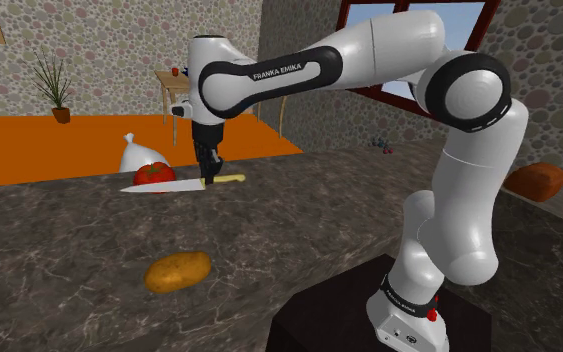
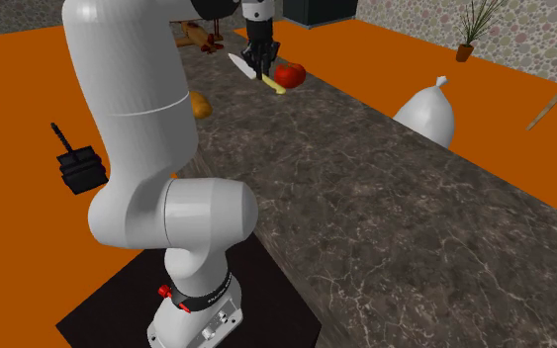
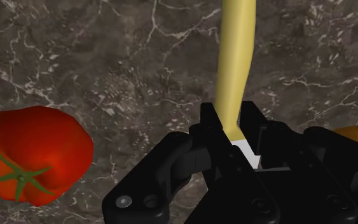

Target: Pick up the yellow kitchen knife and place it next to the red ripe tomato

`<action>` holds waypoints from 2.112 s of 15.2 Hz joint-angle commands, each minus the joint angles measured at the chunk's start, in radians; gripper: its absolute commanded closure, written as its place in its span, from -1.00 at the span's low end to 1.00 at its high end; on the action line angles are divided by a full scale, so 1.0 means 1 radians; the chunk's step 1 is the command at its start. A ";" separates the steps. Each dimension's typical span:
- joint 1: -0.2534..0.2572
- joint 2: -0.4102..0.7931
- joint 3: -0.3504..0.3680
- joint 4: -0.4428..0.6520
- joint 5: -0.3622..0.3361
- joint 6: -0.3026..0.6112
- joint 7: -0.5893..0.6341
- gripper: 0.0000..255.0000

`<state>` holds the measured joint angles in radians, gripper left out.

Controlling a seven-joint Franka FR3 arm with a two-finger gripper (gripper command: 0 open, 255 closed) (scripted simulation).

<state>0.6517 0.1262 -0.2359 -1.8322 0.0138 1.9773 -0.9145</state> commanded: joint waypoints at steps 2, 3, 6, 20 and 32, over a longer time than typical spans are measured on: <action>0.001 0.010 0.001 -0.030 0.003 0.041 0.000 1.00; 0.001 0.014 0.001 -0.039 0.004 0.053 0.000 1.00; 0.000 0.026 0.002 -0.065 0.007 0.091 -0.002 1.00; -0.005 0.105 0.007 -0.157 0.031 0.259 -0.016 1.00; -0.005 0.105 0.007 -0.157 0.031 0.259 -0.016 -1.00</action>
<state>0.6465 0.2308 -0.2288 -1.9894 0.0445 2.2368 -0.9303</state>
